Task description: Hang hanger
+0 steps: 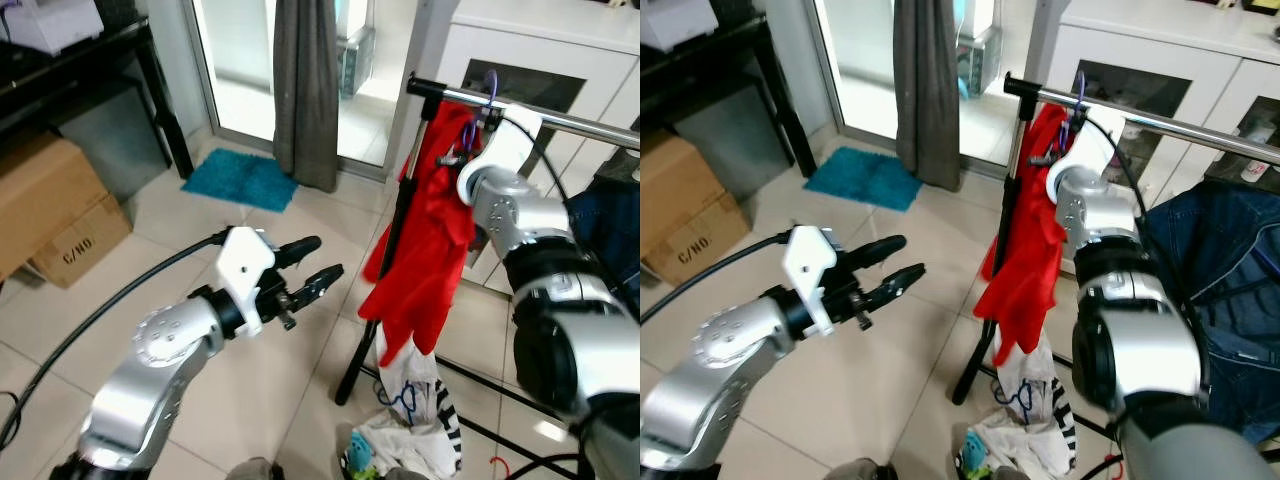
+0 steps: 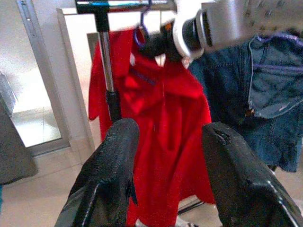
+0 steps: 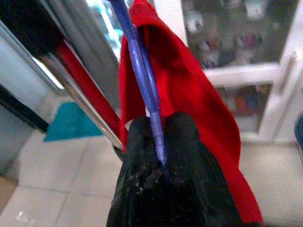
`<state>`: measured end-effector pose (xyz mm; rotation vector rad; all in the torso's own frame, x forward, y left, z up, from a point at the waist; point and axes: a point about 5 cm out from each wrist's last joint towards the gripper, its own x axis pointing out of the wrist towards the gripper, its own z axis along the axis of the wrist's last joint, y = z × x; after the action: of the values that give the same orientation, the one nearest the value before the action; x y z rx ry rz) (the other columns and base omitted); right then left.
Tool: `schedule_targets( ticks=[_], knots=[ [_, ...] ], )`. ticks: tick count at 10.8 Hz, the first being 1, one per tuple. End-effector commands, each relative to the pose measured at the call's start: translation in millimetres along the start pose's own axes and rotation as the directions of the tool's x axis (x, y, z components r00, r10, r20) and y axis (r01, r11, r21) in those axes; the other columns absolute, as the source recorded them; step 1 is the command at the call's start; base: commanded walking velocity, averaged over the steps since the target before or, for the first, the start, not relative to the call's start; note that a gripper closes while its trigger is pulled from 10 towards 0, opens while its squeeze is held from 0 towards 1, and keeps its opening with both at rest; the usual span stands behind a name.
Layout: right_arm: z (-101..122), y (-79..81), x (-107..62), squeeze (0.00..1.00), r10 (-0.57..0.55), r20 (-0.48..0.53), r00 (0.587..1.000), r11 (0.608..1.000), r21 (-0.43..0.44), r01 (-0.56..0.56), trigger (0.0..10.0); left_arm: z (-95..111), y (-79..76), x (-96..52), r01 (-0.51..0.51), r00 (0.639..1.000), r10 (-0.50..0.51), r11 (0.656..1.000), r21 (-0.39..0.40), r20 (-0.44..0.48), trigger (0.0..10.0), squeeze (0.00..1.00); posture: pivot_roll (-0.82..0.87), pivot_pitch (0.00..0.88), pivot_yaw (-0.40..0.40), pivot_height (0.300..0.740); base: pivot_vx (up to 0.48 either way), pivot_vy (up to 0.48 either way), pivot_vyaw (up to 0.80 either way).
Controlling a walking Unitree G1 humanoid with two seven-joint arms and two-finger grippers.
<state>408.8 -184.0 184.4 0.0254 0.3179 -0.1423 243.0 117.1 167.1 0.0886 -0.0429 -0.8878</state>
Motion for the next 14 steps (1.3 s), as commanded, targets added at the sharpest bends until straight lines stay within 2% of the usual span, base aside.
schedule_targets(
  ticks=[1,3,8,9,10,11,12,13,14],
  knots=[
    [10.5,-3.0,0.8,0.0,-0.022,0.037,0.999,0.999,0.028,0.021,10.0,9.3,0.5,-2.2,-0.008,0.999,0.008,1.0,0.007,0.034,10.0,0.0,0.02,0.089,-0.018,0.74,0.0,0.0,0.0],
    [-0.4,-10.3,3.0,0.0,-0.07,-0.005,0.998,0.996,0.05,0.07,10.0,19.3,-0.7,-4.8,-0.002,0.998,0.001,1.0,0.015,0.064,10.0,0.0,0.04,0.116,-0.015,0.74,0.0,0.0,0.0],
    [-2.9,-15.9,4.3,0.0,-0.092,-0.017,0.996,0.994,0.065,0.093,10.0,28.9,-3.7,-19.8,0.001,1.0,-0.002,1.0,0.029,0.025,10.0,0.0,0.11,0.187,-0.015,0.74,0.0,0.0,0.0],
    [-2.7,-15.3,4.5,1.0,-0.077,-0.004,0.997,0.993,0.091,0.077,10.0,29.7,-2.0,-20.4,-0.011,1.0,0.011,0.999,0.03,0.024,10.0,0.0,0.11,0.188,-0.009,0.74,0.0,0.0,0.0],
    [3.9,-16.3,4.2,1.0,-0.063,0.045,0.997,0.993,0.105,0.058,10.0,27.1,2.5,-18.6,-0.054,0.998,0.054,0.998,0.022,0.015,10.0,0.0,0.1,0.175,-0.004,0.74,0.0,0.0,0.0],
    [12.3,-18.6,3.5,1.0,-0.046,0.094,0.994,0.993,0.116,0.035,10.0,17.4,14.2,-16.1,-0.168,0.985,0.168,0.986,0.015,-0.043,10.0,0.0,0.08,0.152,0.001,0.74,0.0,0.0,0.0],
    [17.3,-20.4,2.5,1.0,-0.022,0.136,0.991,0.993,0.117,0.006,10.0,11.5,25.8,-15.0,-0.27,0.961,0.271,0.963,0.021,-0.05,10.0,0.0,0.07,0.141,0.009,0.74,0.0,0.0,0.0],
    [21.7,-21.9,0.3,1.0,0.021,0.183,0.983,0.991,0.126,-0.045,10.0,6.6,34.3,-13.8,-0.352,0.935,0.35,0.936,-0.027,-0.058,10.0,0.0,0.05,0.123,0.023,0.74,0.0,0.0,0.0],
    [21.6,-30.1,-7.4,1.0,0.056,0.232,0.971,0.991,0.106,-0.083,10.0,0.1,37.3,-9.1,-0.381,0.923,0.377,0.924,-0.037,-0.081,10.0,0.0,0.03,0.101,0.038,0.74,0.0,0.0,0.0]
  ],
)
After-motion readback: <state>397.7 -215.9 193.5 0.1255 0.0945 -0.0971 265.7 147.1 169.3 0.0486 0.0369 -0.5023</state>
